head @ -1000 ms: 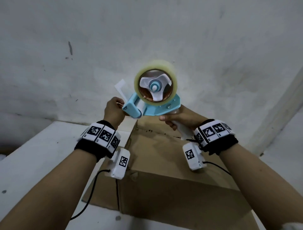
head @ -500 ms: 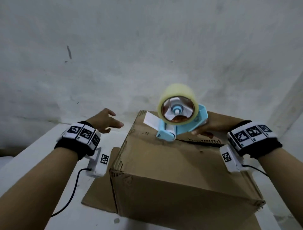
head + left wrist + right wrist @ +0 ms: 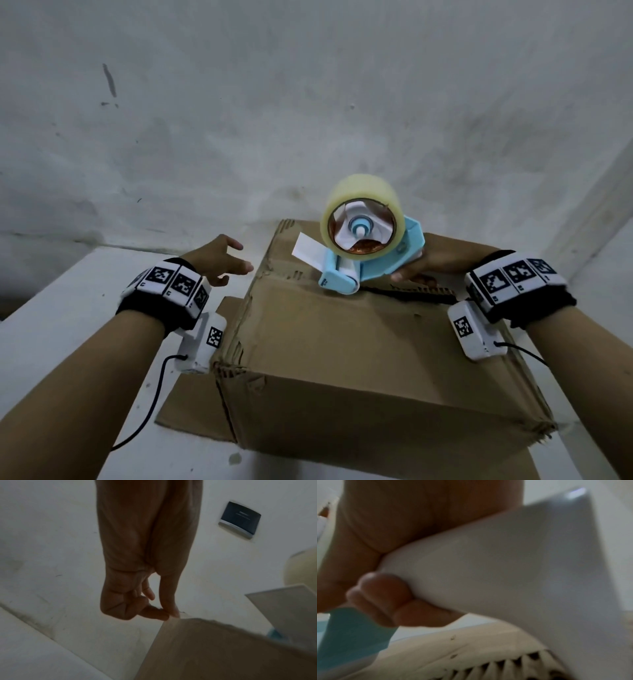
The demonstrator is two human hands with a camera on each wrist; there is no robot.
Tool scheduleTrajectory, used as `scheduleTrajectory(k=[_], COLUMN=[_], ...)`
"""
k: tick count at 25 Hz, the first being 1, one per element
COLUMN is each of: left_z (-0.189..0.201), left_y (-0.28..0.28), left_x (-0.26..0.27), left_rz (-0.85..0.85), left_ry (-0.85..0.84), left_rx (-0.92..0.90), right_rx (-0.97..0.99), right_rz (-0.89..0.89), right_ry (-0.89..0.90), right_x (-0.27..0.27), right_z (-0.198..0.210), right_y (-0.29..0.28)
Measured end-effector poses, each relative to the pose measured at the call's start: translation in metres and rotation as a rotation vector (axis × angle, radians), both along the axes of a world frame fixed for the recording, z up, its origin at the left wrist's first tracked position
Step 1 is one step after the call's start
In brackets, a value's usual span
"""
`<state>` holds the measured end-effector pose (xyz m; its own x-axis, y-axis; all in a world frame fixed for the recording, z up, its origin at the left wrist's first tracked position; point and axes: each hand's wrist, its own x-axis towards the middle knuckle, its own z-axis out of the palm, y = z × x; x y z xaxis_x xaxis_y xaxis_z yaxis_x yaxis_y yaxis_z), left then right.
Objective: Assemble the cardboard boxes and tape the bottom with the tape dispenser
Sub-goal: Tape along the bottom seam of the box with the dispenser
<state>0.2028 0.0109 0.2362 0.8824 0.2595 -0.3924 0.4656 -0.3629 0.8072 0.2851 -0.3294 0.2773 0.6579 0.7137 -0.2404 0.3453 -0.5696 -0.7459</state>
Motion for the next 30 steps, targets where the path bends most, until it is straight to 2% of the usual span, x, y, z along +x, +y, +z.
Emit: scheduleTrajectory(k=[6, 7, 9, 10, 11, 12, 14, 16, 17, 21, 27, 30], left_z=[0.001, 0.003, 0.001, 0.003, 0.009, 0.019, 0.048, 0.07, 0.074, 0.042, 0.028, 0.022], left_y=[-0.014, -0.016, -0.011, -0.009, -0.006, -0.003, -0.007, -0.02, -0.028, -0.053, -0.051, -0.049], left_x=[0.006, 0.004, -0.003, -0.008, -0.009, -0.007, -0.001, 0.004, 0.004, 0.015, 0.002, 0.002], left_rz=[-0.083, -0.137, -0.217, -0.175, -0.122, -0.093, -0.074, -0.078, -0.092, -0.214, -0.224, -0.252], left_ry=[0.094, 0.123, 0.242, 0.253, 0.191, 0.073, -0.03, -0.012, 0.023, 0.159, 0.394, 0.362], left_rx=[0.065, 0.231, 0.776, 0.894, 0.881, 0.773, 0.422, 0.136, 0.101, 0.304, 0.242, 0.175], right_rx=[-0.021, -0.024, -0.027, -0.025, -0.015, 0.0, 0.026, 0.048, 0.051, 0.071, 0.118, 0.097], right_rz=[0.104, 0.118, 0.128, 0.13, 0.128, 0.121, 0.104, 0.086, 0.08, 0.064, 0.035, 0.028], right_ry=[0.04, 0.048, 0.062, 0.08, 0.091, 0.095, 0.115, 0.132, 0.138, 0.159, 0.191, 0.178], right_x=[-0.002, -0.003, -0.004, -0.006, -0.006, -0.008, -0.006, -0.005, -0.004, -0.007, -0.005, -0.005], right_z=[0.007, 0.007, 0.008, 0.009, 0.009, 0.01, 0.007, 0.006, 0.005, 0.005, 0.003, 0.003], right_y=[0.005, 0.005, 0.006, 0.006, 0.007, 0.007, 0.006, 0.008, 0.008, 0.006, 0.007, 0.007])
